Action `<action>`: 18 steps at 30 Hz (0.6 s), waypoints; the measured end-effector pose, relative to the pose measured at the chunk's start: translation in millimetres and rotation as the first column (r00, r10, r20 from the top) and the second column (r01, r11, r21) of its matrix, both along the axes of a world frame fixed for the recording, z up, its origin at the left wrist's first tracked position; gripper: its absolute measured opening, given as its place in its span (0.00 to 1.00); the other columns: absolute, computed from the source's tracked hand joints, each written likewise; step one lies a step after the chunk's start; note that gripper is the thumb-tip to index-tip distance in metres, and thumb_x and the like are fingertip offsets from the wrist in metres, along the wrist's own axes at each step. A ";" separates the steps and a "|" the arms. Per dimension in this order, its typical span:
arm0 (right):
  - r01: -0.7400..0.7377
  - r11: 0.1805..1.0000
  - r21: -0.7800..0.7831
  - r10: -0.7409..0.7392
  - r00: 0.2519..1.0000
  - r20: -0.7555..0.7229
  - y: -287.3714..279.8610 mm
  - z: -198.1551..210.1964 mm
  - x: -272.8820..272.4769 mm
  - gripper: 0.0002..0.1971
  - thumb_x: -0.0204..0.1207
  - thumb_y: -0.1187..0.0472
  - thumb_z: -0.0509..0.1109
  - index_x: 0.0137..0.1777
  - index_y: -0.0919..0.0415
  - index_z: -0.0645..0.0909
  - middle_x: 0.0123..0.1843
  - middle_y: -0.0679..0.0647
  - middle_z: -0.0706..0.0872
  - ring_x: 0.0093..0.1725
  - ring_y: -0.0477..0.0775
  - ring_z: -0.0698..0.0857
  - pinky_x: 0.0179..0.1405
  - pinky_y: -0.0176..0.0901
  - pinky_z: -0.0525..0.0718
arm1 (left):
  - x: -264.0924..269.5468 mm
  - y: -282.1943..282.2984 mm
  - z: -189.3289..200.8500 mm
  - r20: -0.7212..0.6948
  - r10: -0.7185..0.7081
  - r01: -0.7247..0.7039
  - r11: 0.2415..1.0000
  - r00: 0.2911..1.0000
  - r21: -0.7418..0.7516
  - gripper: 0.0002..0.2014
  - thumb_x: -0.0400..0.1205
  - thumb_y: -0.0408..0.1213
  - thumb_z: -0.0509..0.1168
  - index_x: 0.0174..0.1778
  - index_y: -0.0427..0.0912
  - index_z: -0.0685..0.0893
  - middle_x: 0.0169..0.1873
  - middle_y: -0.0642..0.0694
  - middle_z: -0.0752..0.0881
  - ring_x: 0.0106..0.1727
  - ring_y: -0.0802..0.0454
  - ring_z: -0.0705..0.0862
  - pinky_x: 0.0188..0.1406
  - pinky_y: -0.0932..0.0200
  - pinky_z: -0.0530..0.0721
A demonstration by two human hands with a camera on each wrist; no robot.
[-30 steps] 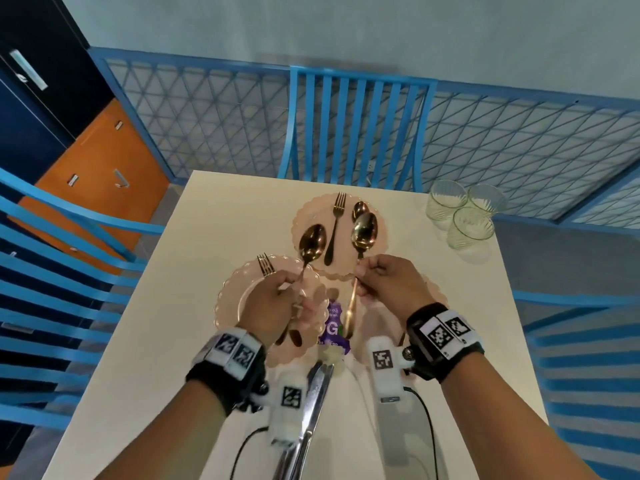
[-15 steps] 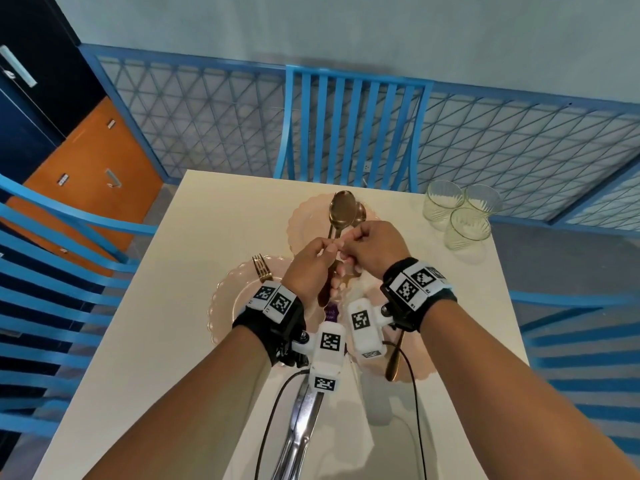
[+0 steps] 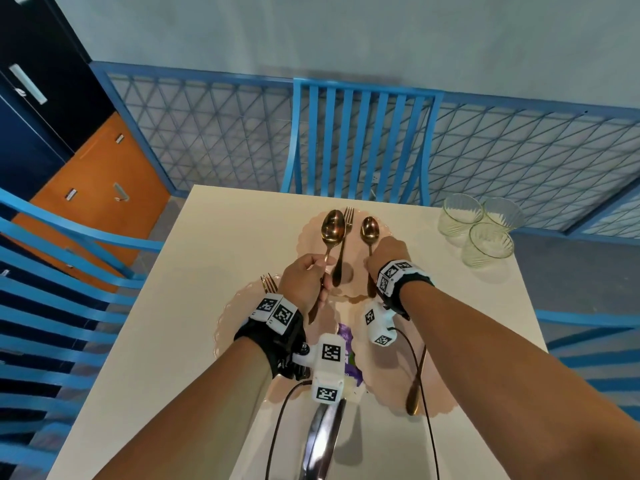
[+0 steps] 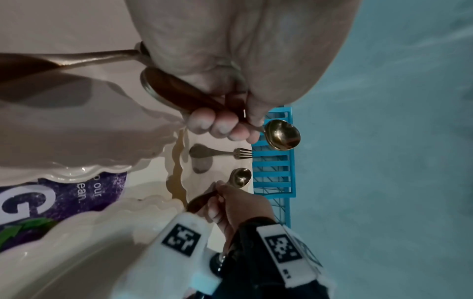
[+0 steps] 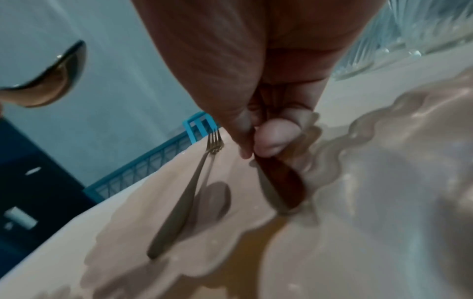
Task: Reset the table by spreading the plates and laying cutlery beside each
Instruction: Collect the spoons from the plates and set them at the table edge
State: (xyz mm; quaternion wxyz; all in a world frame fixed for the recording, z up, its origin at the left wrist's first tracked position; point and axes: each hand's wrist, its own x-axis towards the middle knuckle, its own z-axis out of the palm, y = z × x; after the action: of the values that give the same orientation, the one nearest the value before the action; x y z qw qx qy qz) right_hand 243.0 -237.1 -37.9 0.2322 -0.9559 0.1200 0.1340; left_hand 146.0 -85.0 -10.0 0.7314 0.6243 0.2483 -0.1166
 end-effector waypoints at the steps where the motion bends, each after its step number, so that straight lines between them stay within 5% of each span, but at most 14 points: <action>1: -0.008 1.000 0.012 0.008 1.000 0.010 0.0 -1.8 2.5 0.16 0.77 0.61 0.75 0.64 0.65 0.84 0.60 0.62 0.89 0.59 0.63 0.88 0.51 0.43 0.83 | 0.7 -1.0 0.2 -0.009 0.015 -0.015 1.000 1.000 -0.011 0.12 0.89 0.28 0.54 0.51 0.37 0.85 0.24 0.43 0.79 0.19 0.51 0.71 0.17 0.66 0.69; 4: 0.008 0.987 0.162 0.002 0.998 -0.058 -7.9 -0.7 5.9 0.18 0.73 0.59 0.78 0.62 0.62 0.86 0.55 0.59 0.92 0.53 0.60 0.91 0.55 0.45 0.89 | 2.1 -2.7 0.8 -0.051 0.060 -0.063 0.996 0.997 -0.058 0.13 0.89 0.28 0.54 0.47 0.38 0.84 0.28 0.41 0.80 0.23 0.50 0.75 0.23 0.61 0.72; 8: 0.098 0.888 0.449 -0.043 0.990 -0.131 -15.0 30.5 -29.6 0.09 0.80 0.61 0.74 0.44 0.67 0.88 0.33 0.58 0.91 0.27 0.50 0.85 0.29 0.37 0.85 | 1.7 2.1 4.3 -0.104 0.091 -0.110 0.973 0.990 -0.201 0.10 0.89 0.28 0.57 0.47 0.35 0.83 0.27 0.42 0.79 0.23 0.51 0.77 0.23 0.62 0.73; 11: 0.043 0.776 0.629 0.042 0.992 -0.120 -10.1 56.3 -70.4 0.06 0.81 0.64 0.74 0.46 0.66 0.90 0.31 0.58 0.90 0.29 0.53 0.86 0.33 0.40 0.86 | -5.6 -1.4 6.5 -0.104 0.108 -0.123 0.980 0.989 -0.154 0.09 0.89 0.30 0.60 0.50 0.35 0.86 0.29 0.41 0.82 0.24 0.50 0.80 0.23 0.59 0.79; 13: 0.029 0.736 0.676 0.079 0.989 -0.128 -3.2 65.2 -88.3 0.06 0.81 0.64 0.74 0.47 0.69 0.89 0.31 0.60 0.90 0.29 0.54 0.86 0.33 0.41 0.87 | -13.2 -6.2 8.8 -0.104 0.083 -0.098 0.985 0.991 -0.145 0.09 0.89 0.32 0.61 0.50 0.38 0.87 0.30 0.41 0.85 0.29 0.46 0.82 0.32 0.54 0.83; 15: 0.027 0.741 0.671 0.086 0.987 -0.135 1.9 68.5 -99.6 0.08 0.81 0.64 0.74 0.49 0.71 0.88 0.30 0.61 0.90 0.27 0.54 0.87 0.32 0.41 0.88 | -23.8 -9.8 11.3 -0.113 0.046 -0.064 0.986 0.993 -0.157 0.09 0.89 0.33 0.61 0.50 0.40 0.88 0.33 0.42 0.87 0.31 0.46 0.84 0.42 0.50 0.84; 18: 0.017 0.752 0.659 0.098 0.986 -0.137 5.0 72.4 -113.4 0.08 0.81 0.65 0.74 0.50 0.74 0.86 0.31 0.63 0.90 0.24 0.53 0.88 0.29 0.41 0.90 | -40.8 -15.6 18.1 -0.137 0.023 -0.055 0.970 0.990 -0.237 0.08 0.88 0.30 0.62 0.54 0.37 0.87 0.32 0.38 0.84 0.27 0.46 0.81 0.36 0.52 0.83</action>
State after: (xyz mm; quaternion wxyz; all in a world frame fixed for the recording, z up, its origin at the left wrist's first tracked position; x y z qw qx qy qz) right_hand 129.6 -232.1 34.4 0.5401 -0.8011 0.0631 0.2502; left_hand 105.2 -100.6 8.1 0.7855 0.5169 0.2931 -0.1729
